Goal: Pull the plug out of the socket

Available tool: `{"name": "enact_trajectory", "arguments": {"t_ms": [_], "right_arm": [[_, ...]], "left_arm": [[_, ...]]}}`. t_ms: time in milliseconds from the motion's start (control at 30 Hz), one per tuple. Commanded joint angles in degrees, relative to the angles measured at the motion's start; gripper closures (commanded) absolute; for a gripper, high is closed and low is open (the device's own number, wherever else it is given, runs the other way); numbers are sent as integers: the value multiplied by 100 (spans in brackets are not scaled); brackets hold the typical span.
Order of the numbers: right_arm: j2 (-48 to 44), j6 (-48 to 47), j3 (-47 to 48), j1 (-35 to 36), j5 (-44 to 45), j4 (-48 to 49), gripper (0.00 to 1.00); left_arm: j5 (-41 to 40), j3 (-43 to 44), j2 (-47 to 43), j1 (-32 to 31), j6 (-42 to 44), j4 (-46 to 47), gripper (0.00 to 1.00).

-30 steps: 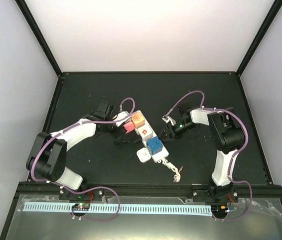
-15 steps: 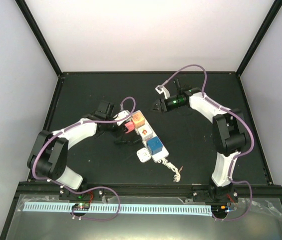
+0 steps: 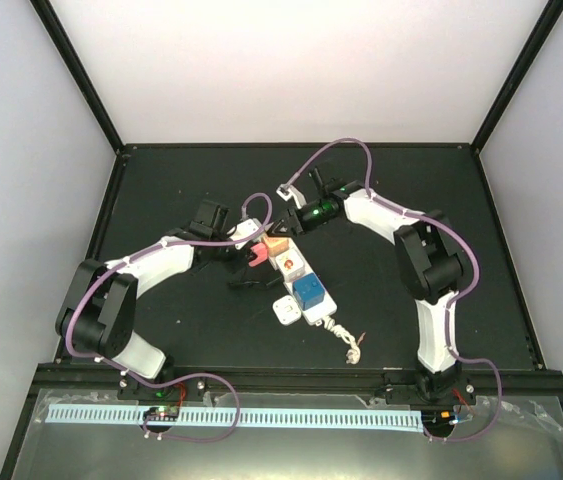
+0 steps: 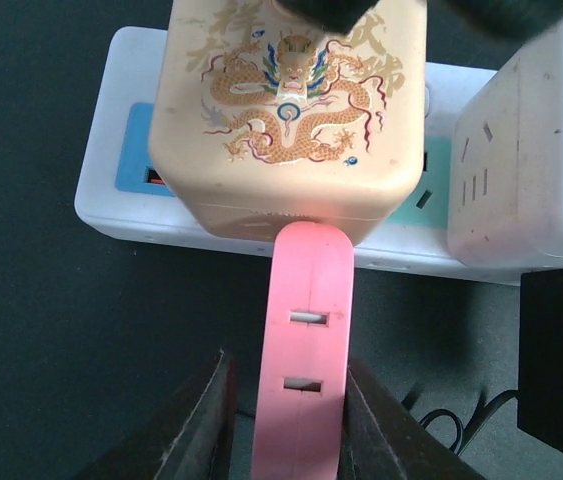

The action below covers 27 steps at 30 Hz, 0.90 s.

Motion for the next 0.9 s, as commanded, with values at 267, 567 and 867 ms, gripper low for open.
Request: {"name": "enact_trajectory", "arguments": {"t_ms": [267,567,867], "right_arm": [[571,382,363,175,-146,298,65],[618,340,196,177,-89,234,77],[603,18,47,162,285,-32,86]], "left_arm": [[177,141,164,-43,150,98,75],[116,106,129,-43,140,105,81],[-44,91,93,-42,177,-20,90]]}}
